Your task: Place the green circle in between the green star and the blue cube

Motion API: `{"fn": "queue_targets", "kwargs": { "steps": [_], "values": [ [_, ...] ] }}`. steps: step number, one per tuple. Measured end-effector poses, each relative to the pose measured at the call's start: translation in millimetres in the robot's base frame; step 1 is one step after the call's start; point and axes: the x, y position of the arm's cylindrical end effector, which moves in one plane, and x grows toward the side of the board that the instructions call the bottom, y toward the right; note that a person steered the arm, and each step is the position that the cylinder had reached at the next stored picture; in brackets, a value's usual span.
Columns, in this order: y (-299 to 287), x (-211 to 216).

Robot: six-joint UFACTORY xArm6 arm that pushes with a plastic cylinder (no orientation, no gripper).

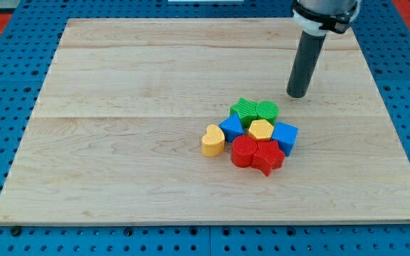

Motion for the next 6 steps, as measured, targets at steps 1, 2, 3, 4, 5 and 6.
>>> {"fn": "queue_targets", "kwargs": {
  "steps": [1,2,3,4,5,6],
  "values": [
    [-1.0,20.8],
    [-6.6,33.5],
    [-15.1,15.8],
    [-36.8,15.0],
    [-43.2,30.3],
    [-38.2,50.0]
  ]
}}
